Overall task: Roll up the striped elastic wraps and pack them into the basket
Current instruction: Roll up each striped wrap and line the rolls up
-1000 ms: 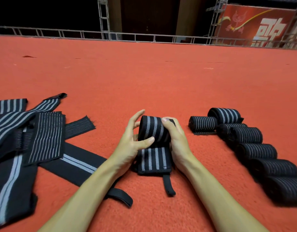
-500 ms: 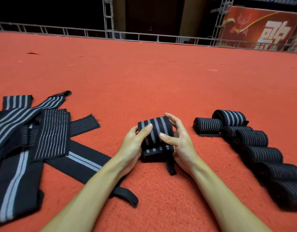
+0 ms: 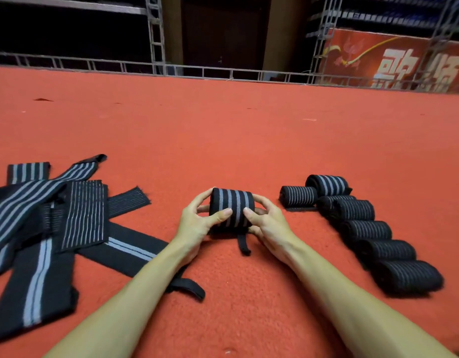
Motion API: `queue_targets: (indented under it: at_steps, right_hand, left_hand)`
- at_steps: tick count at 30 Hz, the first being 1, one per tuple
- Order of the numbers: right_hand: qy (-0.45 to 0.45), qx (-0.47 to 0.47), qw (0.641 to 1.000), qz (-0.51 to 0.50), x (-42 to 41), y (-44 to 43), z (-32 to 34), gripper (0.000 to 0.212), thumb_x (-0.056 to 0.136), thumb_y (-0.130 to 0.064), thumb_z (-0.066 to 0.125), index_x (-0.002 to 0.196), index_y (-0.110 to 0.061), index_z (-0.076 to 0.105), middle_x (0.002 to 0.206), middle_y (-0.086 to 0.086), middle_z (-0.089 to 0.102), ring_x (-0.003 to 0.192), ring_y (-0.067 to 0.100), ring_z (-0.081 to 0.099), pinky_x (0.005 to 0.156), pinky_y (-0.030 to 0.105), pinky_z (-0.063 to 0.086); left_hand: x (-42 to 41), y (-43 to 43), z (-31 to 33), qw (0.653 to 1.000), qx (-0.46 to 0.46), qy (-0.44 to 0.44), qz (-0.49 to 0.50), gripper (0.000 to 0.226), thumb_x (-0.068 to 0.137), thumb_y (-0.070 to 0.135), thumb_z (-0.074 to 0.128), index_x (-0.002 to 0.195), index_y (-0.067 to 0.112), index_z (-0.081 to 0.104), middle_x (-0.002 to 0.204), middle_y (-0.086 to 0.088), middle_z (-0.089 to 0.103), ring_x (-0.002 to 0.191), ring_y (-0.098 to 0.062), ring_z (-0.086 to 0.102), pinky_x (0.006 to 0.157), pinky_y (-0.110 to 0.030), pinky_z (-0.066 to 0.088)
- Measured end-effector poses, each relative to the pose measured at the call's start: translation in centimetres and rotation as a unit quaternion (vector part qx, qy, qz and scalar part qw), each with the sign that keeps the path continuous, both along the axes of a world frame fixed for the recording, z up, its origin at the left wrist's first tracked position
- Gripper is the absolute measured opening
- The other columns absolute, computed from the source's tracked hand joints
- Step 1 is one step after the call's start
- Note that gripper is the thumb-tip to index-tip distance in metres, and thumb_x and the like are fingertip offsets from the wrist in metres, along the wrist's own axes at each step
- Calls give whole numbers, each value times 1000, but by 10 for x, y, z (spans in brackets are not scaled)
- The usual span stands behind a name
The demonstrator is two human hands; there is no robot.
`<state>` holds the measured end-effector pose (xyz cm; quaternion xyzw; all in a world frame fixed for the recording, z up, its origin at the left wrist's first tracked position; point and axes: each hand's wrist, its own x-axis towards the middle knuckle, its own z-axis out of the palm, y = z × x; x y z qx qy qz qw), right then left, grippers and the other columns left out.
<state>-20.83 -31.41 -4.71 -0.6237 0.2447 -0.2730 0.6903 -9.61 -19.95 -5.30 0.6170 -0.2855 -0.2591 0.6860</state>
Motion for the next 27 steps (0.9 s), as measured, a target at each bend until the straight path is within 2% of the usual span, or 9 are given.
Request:
queue_targets:
  at_steps: [2, 5, 7, 9, 12, 15, 17, 21, 27]
  right_hand:
    - [31, -19, 999, 3, -19, -5, 9, 39, 90, 1, 60, 127, -9, 51, 109, 18, 68, 94, 30, 67, 80, 43, 53]
    - [61, -28, 998, -8, -51, -19, 23, 35, 90, 0, 60, 123, -12, 54, 109, 15, 70, 95, 28, 69, 68, 33, 54]
    - [89, -51, 995, -19, -70, -30, 28, 36, 92, -4, 59, 126, -13, 53, 112, 14, 69, 102, 27, 68, 76, 36, 56]
    - [126, -135, 982, -40, -89, -42, 32, 38, 93, -11, 59, 130, -15, 53, 114, 8, 68, 105, 24, 66, 91, 40, 53]
    - [237, -373, 895, -60, -115, -55, 49, 42, 93, -27, 58, 134, -17, 52, 118, -3, 64, 113, 13, 59, 97, 21, 40]
    - [291, -472, 829, -76, -129, -74, 63, 38, 90, -35, 61, 123, -16, 62, 119, 1, 67, 113, 18, 59, 98, 28, 44]
    - [312, -505, 800, -88, -134, -89, 67, 27, 88, -28, 60, 112, -16, 66, 112, 3, 67, 108, 23, 59, 92, 39, 48]
    - [311, -525, 784, -113, -135, -111, 67, 27, 88, -14, 51, 111, -15, 66, 109, 8, 62, 105, 26, 56, 88, 37, 46]
    - [318, -525, 781, -117, -129, -121, 57, 35, 87, -6, 45, 114, -12, 66, 118, 11, 61, 113, 27, 53, 94, 37, 44]
  left_hand:
    - [-10, 1, 4, 999, 26, -26, -10, 76, 58, 36, 90, 126, 30, 57, 101, -5, 71, 92, -21, 70, 82, -46, 57]
    - [-31, -6, 13, 997, 47, -39, -48, 67, 69, 27, 84, 130, 24, 55, 97, -8, 73, 89, -18, 71, 85, -42, 57]
    - [-47, -19, 20, 994, 54, -43, -79, 69, 69, 28, 85, 130, 24, 54, 99, -12, 73, 89, -20, 71, 85, -40, 56]
    - [-63, -37, 24, 994, 43, -16, -101, 62, 73, 17, 82, 129, 22, 54, 102, -16, 71, 90, -27, 70, 83, -43, 56]
    - [-81, -61, 23, 992, 29, 37, -114, 56, 78, 1, 73, 128, 17, 54, 99, -17, 72, 90, -34, 70, 84, -47, 56]
    - [-93, -81, 17, 991, 30, 76, -109, 55, 78, -2, 71, 127, 17, 54, 96, -19, 73, 89, -36, 70, 81, -43, 58]
    - [-98, -93, 14, 990, 44, 85, -108, 55, 78, -3, 71, 125, 18, 54, 95, -18, 73, 86, -35, 71, 76, -38, 59]
    - [-99, -119, 11, 991, 89, 57, -88, 50, 79, -1, 68, 123, 16, 52, 100, -19, 71, 84, -30, 71, 70, -32, 60]
    - [-94, -142, 3, 988, 130, -41, -69, 51, 76, 11, 73, 122, 20, 51, 103, -12, 67, 90, -25, 70, 81, -39, 58]
